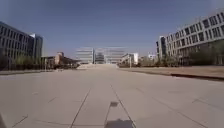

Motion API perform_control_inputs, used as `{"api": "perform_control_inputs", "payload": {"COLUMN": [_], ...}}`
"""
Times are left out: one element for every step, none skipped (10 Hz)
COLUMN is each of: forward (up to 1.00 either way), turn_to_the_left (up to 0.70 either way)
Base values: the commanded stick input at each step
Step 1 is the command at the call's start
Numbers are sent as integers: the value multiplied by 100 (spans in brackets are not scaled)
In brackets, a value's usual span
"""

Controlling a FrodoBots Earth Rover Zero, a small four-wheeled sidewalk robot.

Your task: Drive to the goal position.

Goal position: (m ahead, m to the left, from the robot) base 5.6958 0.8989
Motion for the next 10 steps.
{"api": "perform_control_inputs", "payload": {"forward": [70,70,70,70,70,70,70,70,70,70], "turn_to_the_left": [0,0,0,0,0,0,0,0,0,0]}}
